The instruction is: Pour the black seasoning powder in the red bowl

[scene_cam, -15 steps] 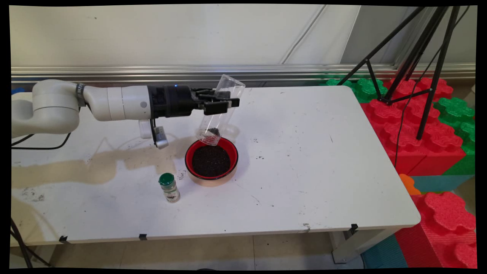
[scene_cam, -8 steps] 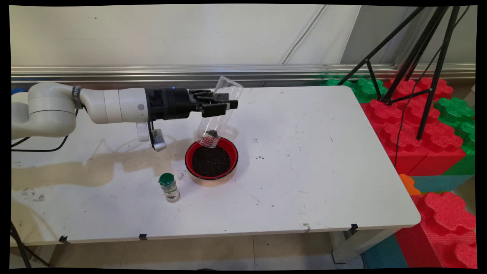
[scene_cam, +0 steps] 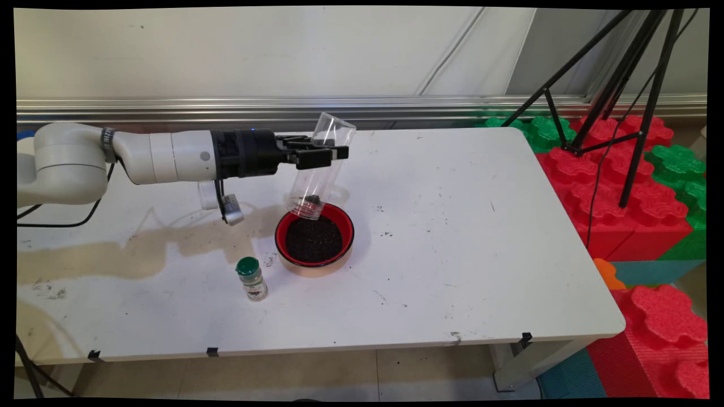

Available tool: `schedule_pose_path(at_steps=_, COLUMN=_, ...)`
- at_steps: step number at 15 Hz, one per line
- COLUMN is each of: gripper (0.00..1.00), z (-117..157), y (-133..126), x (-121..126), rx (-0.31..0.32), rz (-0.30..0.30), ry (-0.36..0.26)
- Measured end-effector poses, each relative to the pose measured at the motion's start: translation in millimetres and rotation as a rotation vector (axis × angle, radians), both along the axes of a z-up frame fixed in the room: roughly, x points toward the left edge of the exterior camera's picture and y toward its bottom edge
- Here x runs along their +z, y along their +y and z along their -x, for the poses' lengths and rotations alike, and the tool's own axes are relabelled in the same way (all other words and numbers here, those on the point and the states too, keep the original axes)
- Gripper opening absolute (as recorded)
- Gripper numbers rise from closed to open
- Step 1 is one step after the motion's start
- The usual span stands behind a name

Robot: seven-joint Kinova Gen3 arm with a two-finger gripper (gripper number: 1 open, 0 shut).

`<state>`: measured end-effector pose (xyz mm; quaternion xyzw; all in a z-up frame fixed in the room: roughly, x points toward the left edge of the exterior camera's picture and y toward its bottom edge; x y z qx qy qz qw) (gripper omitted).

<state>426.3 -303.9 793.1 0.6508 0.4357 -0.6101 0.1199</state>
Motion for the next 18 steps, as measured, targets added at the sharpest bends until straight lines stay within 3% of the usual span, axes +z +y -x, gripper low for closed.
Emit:
schedule_pose_path(at_steps=7, gripper=0.00, z=-10, y=1, x=6, rx=0.084, rz=-0.151, ry=0.098)
schedule_pose_path(at_steps=18, gripper=0.00, z=-21, y=-15, x=26, rx=0.257, rz=-0.433, ry=0.331)
